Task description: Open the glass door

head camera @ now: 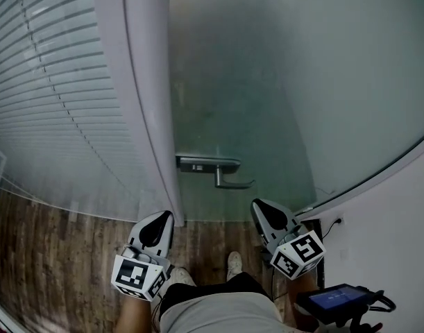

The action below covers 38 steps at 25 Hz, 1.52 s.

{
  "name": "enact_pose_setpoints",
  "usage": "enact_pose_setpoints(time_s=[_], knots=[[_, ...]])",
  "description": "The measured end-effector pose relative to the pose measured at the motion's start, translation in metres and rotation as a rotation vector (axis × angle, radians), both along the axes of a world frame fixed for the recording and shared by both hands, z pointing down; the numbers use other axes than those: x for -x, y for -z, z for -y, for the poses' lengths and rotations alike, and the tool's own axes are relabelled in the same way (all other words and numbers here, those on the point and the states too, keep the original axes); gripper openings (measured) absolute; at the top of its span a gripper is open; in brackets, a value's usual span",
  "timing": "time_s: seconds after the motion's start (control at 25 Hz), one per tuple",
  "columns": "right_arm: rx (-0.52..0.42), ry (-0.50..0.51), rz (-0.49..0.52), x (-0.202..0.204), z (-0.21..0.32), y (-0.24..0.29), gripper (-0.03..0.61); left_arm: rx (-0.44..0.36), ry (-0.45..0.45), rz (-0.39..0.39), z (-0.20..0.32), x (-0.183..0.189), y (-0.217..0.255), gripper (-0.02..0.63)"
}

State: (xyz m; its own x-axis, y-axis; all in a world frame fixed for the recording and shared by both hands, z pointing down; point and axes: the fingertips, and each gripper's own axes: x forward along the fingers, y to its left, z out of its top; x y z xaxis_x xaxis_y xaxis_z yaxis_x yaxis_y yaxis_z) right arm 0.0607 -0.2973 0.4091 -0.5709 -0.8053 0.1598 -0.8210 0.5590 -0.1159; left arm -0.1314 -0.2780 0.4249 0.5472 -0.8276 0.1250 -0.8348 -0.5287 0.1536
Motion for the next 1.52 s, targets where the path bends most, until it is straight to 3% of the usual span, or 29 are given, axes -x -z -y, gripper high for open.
enact_pose_setpoints(time_s=[0.4,0.64,0.84,1.08,1.52], knots=[[0.1,0.143,-0.022,-0.017,0.072,-0.024,0.005,0.07,0.066,0.054,0.053,-0.031,-0.001,0.0],[0.11,0.233,-0.088,-0.016,0.058,-0.036,0.119,0.088,0.089,0.075,0.03,-0.039,-0.008,0.0],[0.124,0.317,-0.266,-0.004,0.065,-0.057,0.184,0.076,0.12,0.075,0.03,-0.028,-0.007,-0.001],[0.136,0.304,-0.411,-0.004,0.076,-0.066,0.187,0.09,0.132,0.069,0.025,-0.019,-0.008,-0.001],[0.166,0.313,-0.381,-0.001,0.072,-0.068,0.132,0.097,0.138,0.06,0.02,-0.017,-0.007,0.0]])
